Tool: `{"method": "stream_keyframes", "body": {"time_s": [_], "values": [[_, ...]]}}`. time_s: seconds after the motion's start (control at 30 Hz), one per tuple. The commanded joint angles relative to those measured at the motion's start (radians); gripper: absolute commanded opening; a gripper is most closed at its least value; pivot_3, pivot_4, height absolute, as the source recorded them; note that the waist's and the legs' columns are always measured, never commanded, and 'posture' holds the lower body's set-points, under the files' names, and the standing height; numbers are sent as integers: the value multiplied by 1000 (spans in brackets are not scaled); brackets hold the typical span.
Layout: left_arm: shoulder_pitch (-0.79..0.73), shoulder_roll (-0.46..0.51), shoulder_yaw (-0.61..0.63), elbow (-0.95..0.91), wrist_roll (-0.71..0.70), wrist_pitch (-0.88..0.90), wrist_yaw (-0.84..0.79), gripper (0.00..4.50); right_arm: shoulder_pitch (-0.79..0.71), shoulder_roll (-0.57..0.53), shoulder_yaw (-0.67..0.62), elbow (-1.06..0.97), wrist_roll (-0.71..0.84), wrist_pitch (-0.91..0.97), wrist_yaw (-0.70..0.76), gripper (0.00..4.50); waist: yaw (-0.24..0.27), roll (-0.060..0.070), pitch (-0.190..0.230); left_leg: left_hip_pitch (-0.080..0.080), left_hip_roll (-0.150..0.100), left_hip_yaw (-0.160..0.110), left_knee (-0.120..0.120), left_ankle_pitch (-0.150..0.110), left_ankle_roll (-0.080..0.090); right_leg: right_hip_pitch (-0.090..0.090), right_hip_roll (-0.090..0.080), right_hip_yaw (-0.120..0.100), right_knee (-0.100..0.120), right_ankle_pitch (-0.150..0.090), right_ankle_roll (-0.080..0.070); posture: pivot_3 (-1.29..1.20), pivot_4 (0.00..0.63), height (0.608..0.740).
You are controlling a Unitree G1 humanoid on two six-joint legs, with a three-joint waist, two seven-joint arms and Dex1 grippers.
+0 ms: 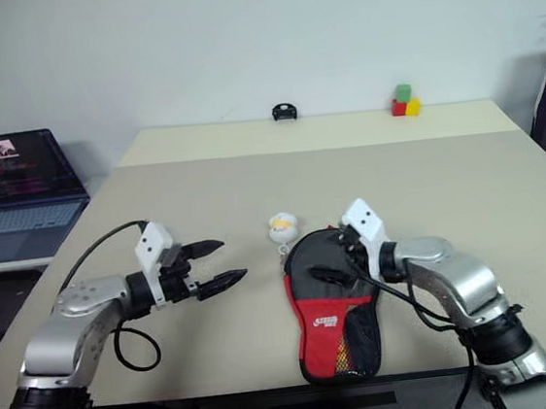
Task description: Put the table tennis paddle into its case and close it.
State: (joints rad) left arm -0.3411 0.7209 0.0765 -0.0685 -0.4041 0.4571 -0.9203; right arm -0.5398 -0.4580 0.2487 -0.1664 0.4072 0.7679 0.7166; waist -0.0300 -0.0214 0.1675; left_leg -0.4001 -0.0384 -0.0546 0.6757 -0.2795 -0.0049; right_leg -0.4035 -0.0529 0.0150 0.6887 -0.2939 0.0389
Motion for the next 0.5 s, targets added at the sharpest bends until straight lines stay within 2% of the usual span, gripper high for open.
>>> {"method": "stream_keyframes", "body": {"time_s": [0.03, 0.23, 0.5], "values": [[-17, -5, 23, -32, 7, 8, 46, 4500, -13, 22, 43, 74, -57, -66, 19, 4480, 1, 0, 0, 0, 0, 0, 0, 0, 0, 0, 0, 0, 0, 0, 0, 0, 150, 740], [-105, -53, -32, 42, 50, 21, 90, 4500, -9, 59, 43, 179, -120, -100, -5, 4480, 2, 0, 0, 0, 0, 0, 0, 0, 0, 0, 0, 0, 1, 0, 0, 0, 150, 740], [-324, -164, -107, 293, 126, 23, 125, 4500, 20, 90, 42, 184, -148, -97, -19, 4480, 1, -1, 0, 1, -1, 0, 1, 0, 0, 0, 0, 0, 3, 0, 0, 0, 150, 740]]}}
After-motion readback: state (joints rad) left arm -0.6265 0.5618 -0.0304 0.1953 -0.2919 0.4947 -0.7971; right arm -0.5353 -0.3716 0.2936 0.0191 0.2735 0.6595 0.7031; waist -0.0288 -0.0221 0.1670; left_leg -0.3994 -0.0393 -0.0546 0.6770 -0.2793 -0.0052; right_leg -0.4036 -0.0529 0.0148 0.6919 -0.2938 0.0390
